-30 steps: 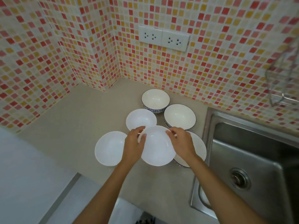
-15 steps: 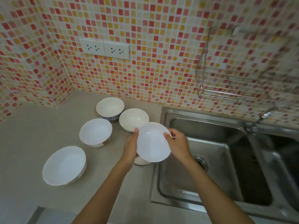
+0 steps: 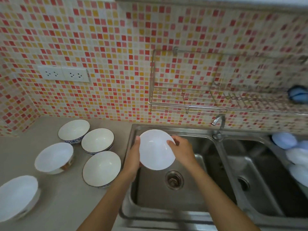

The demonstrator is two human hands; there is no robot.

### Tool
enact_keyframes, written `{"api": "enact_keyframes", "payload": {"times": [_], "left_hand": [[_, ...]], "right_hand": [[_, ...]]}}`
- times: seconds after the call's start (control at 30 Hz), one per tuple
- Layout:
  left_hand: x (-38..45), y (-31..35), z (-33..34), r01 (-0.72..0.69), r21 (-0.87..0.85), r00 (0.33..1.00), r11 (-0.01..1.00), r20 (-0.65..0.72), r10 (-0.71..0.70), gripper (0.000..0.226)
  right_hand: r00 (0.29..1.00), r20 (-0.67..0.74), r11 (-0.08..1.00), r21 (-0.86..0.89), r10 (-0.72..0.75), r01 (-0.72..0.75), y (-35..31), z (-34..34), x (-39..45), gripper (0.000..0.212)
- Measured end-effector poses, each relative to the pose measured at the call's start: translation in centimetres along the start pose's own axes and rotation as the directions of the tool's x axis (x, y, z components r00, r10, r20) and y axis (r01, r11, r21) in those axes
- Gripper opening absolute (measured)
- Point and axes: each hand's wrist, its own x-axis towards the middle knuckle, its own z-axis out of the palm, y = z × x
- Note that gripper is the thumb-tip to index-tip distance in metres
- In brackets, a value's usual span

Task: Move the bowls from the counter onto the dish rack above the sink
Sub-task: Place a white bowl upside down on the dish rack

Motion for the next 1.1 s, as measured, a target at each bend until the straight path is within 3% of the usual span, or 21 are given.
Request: {"api": "enact_keyframes", "payload": {"times": [0.07, 0.1, 0.17, 0.27, 0.37, 0.5, 0.6, 0.7, 0.87, 1.03, 1.1], "left_hand": [[0.4, 0.6, 1.3, -0.03, -0.017, 1.0, 0.999, 0.002, 0.03, 0.078], [0.4, 1.1, 2.0, -0.046, -0.022, 0.999, 0.999, 0.009, 0.046, 0.075], [0.4, 2.1, 3.7, -0.091, -0.08, 0.995, 0.993, 0.033, 0.093, 0.05], [-0.1, 4.1, 6.3, -0.182, -0.124, 0.976, 0.975, 0.1, 0.194, 0.04], [-0.9, 6.1, 8.4, -0.305, -0.11, 0.95, 0.946, 0.034, 0.311, 0.023], [-0.7, 8.8, 11.3, -0.401, -0.078, 0.915, 0.913, 0.022, 0.404, 0.047], [-0.1, 10.6, 13.8, -0.545, 0.08, 0.838, 0.835, 0.021, 0.545, 0.054], [0.3, 12.6, 16.5, -0.663, 0.286, 0.735, 0.692, 0.075, 0.674, 0.037], [4.3, 14.7, 19.9, -0.768, 0.531, 0.552, 0.358, 0.266, 0.79, 0.055], [7.8, 14.2, 22.6, -0.741, 0.671, 0.439, -0.034, 0.521, 0.733, 0.066], [9.7, 13.6, 22.8, -0.698, 0.687, 0.425, -0.2, 0.624, 0.656, 0.073]], "right_hand": [[0.997, -0.066, 0.998, 0.034, -0.052, 0.054, -0.3, -2.2, 0.4, 0.022], [0.988, -0.12, 0.993, 0.046, -0.098, 0.104, -0.5, -3.4, 0.7, 0.021], [0.949, -0.239, 0.977, 0.011, -0.204, 0.213, -0.9, -6.0, 1.5, 0.023], [0.883, -0.351, 0.95, -0.1, -0.313, 0.297, -0.9, -9.6, 3.4, 0.036], [0.855, -0.346, 0.903, -0.329, -0.386, 0.275, -0.1, -12.4, 6.0, 0.04], [0.871, -0.254, 0.755, -0.63, -0.42, 0.18, 3.5, -14.6, 9.2, 0.051], [0.867, -0.241, 0.695, -0.702, -0.435, 0.154, 5.2, -14.7, 9.8, 0.06], [0.834, -0.284, 0.687, -0.712, -0.472, 0.146, 5.5, -14.0, 10.2, 0.061], [0.773, -0.349, 0.682, -0.717, -0.529, 0.143, 5.8, -13.6, 10.3, 0.053], [0.7, -0.415, 0.716, -0.67, -0.581, 0.196, 6.4, -13.1, 10.9, 0.051], [0.643, -0.445, 0.716, -0.654, -0.624, 0.242, 7.0, -12.9, 11.3, 0.044]]}}
